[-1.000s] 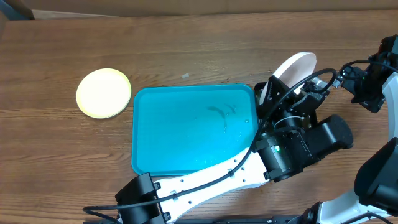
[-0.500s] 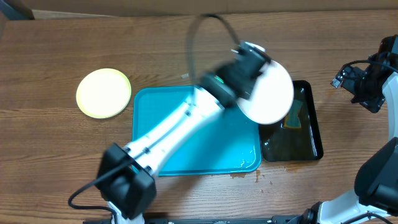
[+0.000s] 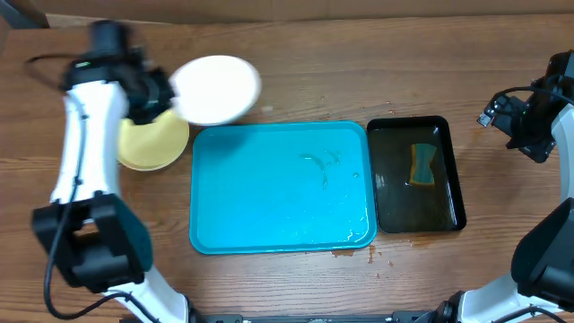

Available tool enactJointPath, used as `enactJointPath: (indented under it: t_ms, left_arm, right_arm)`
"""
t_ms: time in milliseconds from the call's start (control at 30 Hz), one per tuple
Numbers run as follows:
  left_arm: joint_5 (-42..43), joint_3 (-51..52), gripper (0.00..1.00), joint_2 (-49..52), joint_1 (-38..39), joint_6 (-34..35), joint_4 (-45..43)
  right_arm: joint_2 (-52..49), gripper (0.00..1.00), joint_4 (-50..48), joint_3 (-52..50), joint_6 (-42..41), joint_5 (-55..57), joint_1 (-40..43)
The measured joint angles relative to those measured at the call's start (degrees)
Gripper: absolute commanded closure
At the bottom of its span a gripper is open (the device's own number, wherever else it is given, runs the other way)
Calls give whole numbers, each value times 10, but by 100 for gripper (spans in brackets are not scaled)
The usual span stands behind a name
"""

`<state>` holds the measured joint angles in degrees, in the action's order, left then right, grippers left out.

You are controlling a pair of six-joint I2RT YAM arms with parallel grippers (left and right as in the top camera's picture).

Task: Clean dirty plates on tray and stack at the side
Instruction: 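Carry the white plate left and lower it onto the yellow plate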

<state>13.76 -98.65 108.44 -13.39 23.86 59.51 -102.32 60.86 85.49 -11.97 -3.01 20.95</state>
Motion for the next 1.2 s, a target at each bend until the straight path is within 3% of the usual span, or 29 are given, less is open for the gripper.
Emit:
enactJointPath:
  t_ms: [167, 300, 533, 800, 833, 900, 1033, 1200]
  left_arm:
    - [7, 44, 96, 0, -125, 1, -26]
    - [7, 99, 96, 0, -172, 2, -66]
    - [6, 202, 96, 1, -189, 2, -189]
    - [5, 208, 96, 1, -188, 2, -210]
    - [3, 208, 93, 1, -188, 2, -210]
    - [-4, 208, 79, 1, -188, 2, -211]
    - [-11, 208, 33, 1, -188, 1, -212]
    - [25, 208, 28, 1, -188, -8, -212]
  right_arm:
    - [0, 0, 0, 0, 0, 0, 0]
    - [0, 0, 0, 0, 0, 0, 0]
    - [0, 0, 0, 0, 0, 0, 0]
    - [0, 0, 0, 0, 0, 0, 0]
    - [0, 0, 0, 0, 0, 0, 0]
    - [0, 0, 0, 0, 0, 0, 0]
    - [0, 0, 0, 0, 0, 0, 0]
    - [0, 0, 0, 0, 0, 0, 0]
